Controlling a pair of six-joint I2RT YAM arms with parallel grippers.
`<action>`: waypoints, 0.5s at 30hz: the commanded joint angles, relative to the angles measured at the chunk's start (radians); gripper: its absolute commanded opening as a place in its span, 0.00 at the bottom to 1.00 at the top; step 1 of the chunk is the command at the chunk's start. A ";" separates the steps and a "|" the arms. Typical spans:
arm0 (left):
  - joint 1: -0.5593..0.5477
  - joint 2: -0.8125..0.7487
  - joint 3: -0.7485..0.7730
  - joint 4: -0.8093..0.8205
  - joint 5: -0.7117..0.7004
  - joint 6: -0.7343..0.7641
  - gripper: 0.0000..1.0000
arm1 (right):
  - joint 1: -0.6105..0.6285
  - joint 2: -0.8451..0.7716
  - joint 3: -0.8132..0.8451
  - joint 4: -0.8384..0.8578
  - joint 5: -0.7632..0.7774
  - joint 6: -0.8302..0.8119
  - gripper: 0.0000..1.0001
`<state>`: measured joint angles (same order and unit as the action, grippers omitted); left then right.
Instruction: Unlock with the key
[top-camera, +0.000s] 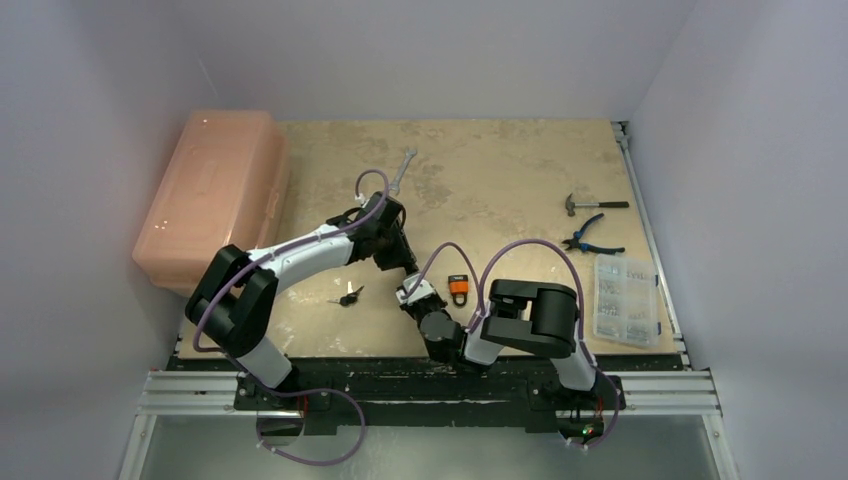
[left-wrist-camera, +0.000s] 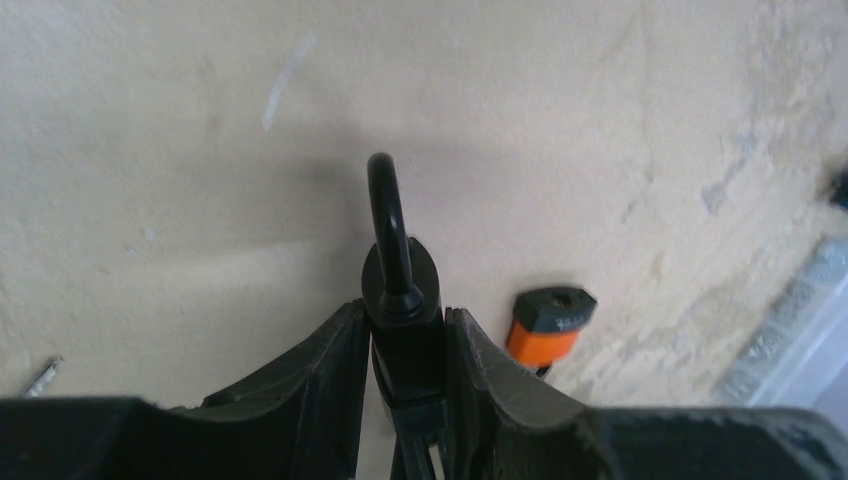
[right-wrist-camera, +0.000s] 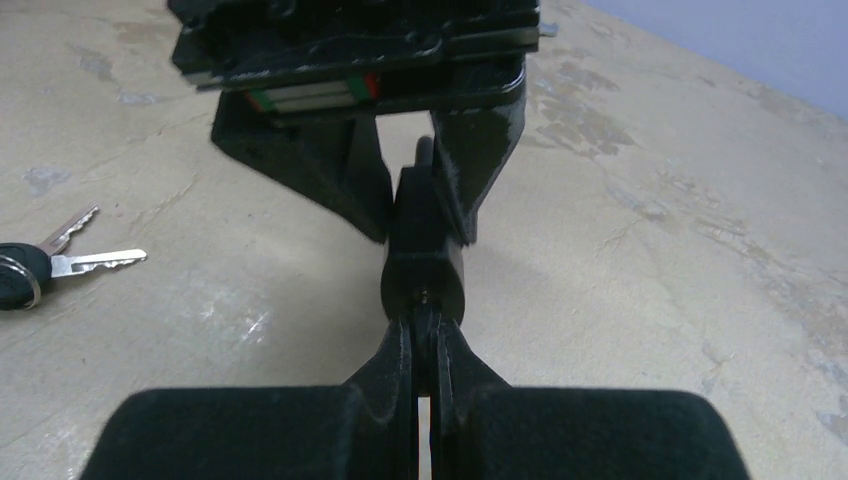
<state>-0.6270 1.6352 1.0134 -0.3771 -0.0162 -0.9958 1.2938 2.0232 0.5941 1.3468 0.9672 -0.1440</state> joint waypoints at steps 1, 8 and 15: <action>-0.053 -0.067 -0.023 -0.056 0.180 -0.025 0.00 | -0.022 -0.046 -0.042 0.319 -0.034 -0.042 0.00; -0.061 -0.101 -0.031 -0.067 0.173 -0.031 0.00 | -0.025 -0.081 -0.037 0.257 -0.061 -0.039 0.00; -0.079 -0.132 -0.039 -0.075 0.163 -0.037 0.00 | -0.024 -0.063 -0.043 0.293 -0.064 -0.037 0.00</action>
<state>-0.6518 1.5612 0.9871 -0.3901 0.0139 -1.0332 1.2892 1.9728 0.5148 1.4452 0.9024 -0.1844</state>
